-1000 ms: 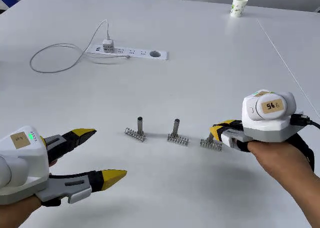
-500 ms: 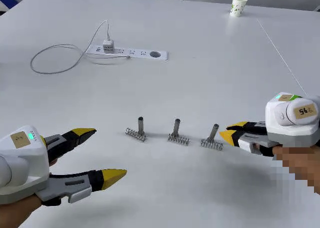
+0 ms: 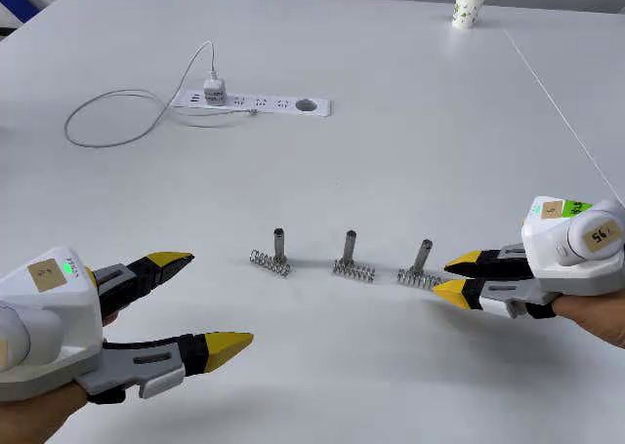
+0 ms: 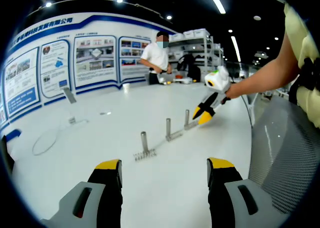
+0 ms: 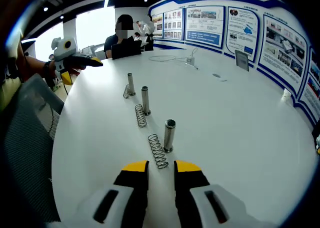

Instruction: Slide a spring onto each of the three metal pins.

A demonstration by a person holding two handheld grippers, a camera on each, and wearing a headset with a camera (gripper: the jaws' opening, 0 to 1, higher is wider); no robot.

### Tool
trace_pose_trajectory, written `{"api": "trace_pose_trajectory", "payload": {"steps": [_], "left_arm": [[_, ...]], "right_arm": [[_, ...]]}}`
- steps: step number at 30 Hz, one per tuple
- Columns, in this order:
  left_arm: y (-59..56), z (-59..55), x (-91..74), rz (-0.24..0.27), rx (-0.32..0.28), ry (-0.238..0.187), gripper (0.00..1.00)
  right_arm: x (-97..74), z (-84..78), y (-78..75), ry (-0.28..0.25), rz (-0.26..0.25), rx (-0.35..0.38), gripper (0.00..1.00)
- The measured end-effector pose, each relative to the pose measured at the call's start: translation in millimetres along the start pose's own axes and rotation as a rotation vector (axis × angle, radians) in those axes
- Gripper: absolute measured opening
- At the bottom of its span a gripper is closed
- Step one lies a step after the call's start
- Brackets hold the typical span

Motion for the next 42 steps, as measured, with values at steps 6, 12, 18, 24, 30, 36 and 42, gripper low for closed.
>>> {"api": "trace_pose_trajectory", "payload": {"steps": [6, 12, 18, 24, 30, 36, 42], "left_arm": [[-0.6, -1.5, 0.6, -0.004, 0.001, 0.008, 0.70], [-3.5, -2.4, 2.1, -0.011, 0.001, 0.015, 0.69], [-10.6, -3.5, 5.4, -0.031, 0.005, 0.024, 0.68], [-21.5, -6.2, 12.9, -0.075, 0.021, 0.042, 0.66], [-33.9, -13.6, 26.8, -0.148, 0.055, 0.083, 0.61], [-42.8, -16.1, 39.4, -0.201, 0.072, 0.098, 0.57], [-49.8, -16.0, 51.5, -0.241, 0.087, 0.102, 0.53]], "right_arm": [[6.5, 0.2, 1.7, 0.008, 0.021, -0.026, 0.17], [9.3, -0.5, 3.9, 0.016, 0.041, -0.034, 0.15], [7.6, -1.1, 6.3, 0.024, 0.058, -0.032, 0.12], [3.1, 1.7, 16.4, 0.031, 0.075, -0.042, 0.12], [1.9, 7.3, 29.4, 0.031, 0.110, -0.069, 0.12], [-0.9, 22.6, 51.7, 0.012, 0.155, -0.099, 0.12], [-1.6, 44.7, 72.5, -0.001, 0.198, -0.163, 0.12]]}}
Point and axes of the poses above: the centre of the closed fingertips' face, and the gripper's own axes: x roughly forward along the fingers, y roughly to its left, z roughly out of its top, the point moved 3 cm from there along -x, roughly backward along the fingers, and after that the axes turned 6 degrees about -x, right-handed, at the moved point
